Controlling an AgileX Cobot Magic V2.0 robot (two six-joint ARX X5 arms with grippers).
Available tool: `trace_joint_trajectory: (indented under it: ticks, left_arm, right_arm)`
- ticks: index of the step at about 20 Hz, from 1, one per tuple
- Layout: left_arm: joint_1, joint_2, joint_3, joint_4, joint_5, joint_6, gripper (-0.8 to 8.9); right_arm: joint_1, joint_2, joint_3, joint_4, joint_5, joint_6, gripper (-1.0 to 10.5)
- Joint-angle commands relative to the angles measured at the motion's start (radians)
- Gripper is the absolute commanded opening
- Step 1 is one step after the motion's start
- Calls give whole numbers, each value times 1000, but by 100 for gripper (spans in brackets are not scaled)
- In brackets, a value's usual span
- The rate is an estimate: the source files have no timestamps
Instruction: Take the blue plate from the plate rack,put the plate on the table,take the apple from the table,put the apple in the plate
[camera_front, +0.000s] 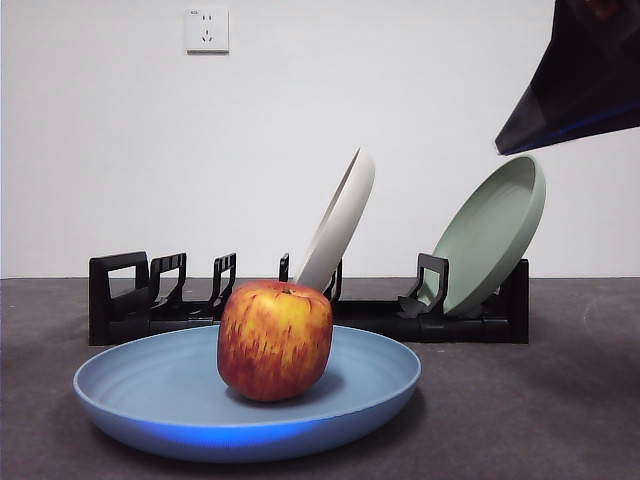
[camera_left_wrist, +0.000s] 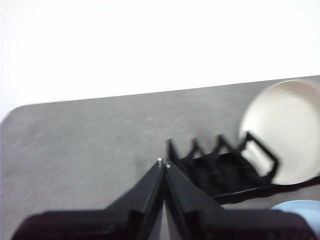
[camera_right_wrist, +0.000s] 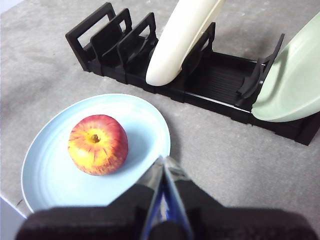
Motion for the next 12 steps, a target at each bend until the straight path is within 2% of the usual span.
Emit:
trace_joint_trajectory:
  ticks: [1,4,8,12]
  left_arm:
    - [91,-66,-105,22,24,18,-3]
    - [173,-133,-255,116,32,23,-3]
    - [214,-171,-401,238,60,21,-3]
    - [222,-180,-462,245,57,18,-3]
  right_arm:
    - [-1,-3,-5,6,3,10,1]
    - [-1,-3,-5,6,3,10,1]
    - [-1,-3,-5,6,3,10,1]
    - [-1,-3,-5,6,3,10,1]
